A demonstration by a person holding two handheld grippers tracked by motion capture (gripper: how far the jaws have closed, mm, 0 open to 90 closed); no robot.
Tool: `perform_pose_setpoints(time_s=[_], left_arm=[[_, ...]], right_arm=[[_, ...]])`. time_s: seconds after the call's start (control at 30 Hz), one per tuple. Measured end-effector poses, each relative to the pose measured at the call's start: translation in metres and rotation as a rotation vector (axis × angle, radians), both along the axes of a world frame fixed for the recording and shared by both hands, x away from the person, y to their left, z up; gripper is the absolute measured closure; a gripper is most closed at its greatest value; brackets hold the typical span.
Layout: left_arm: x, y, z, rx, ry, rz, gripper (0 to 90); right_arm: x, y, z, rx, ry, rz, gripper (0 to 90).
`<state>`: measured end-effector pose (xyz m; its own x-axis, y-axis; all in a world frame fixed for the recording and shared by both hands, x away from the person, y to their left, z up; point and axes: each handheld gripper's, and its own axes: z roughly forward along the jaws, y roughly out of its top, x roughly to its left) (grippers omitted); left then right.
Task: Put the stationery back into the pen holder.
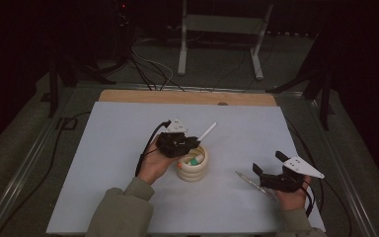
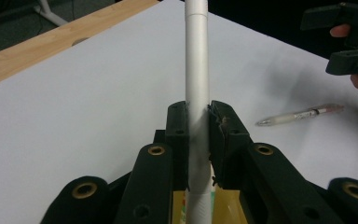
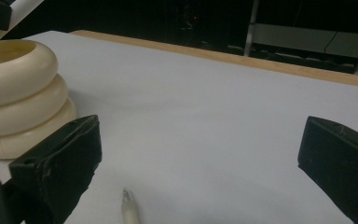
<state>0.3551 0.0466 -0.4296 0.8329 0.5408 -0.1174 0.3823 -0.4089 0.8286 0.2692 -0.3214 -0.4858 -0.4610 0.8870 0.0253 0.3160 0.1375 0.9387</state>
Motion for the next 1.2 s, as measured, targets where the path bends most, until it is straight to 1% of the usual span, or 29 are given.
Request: perform_pose_setpoints(time_s=[0.2,0.47,0.6,1.2], left_arm=[[-0.001,-0.001,-0.002,-0.003,-0.006,-0.009,79.5],[-0.002,0.000,-0.004,-0.006,-0.007,-0.007,79.5],[-0.003,0.000,-0.006,0.002,-0.006,-0.013,79.4],[-0.005,0.000,-0.013,0.018,0.006,-0.018,79.3]], right_arm=[[0.000,0.000,0.000,0.001,0.001,-0.001,0.0],[0.000,0.000,0.000,0.000,0.001,-0.001,0.0],[0.000,0.000,0.000,0.000,0.001,0.000,0.0],[0.000,0.000,0.000,-0.002,0.000,0.000,0.0]])
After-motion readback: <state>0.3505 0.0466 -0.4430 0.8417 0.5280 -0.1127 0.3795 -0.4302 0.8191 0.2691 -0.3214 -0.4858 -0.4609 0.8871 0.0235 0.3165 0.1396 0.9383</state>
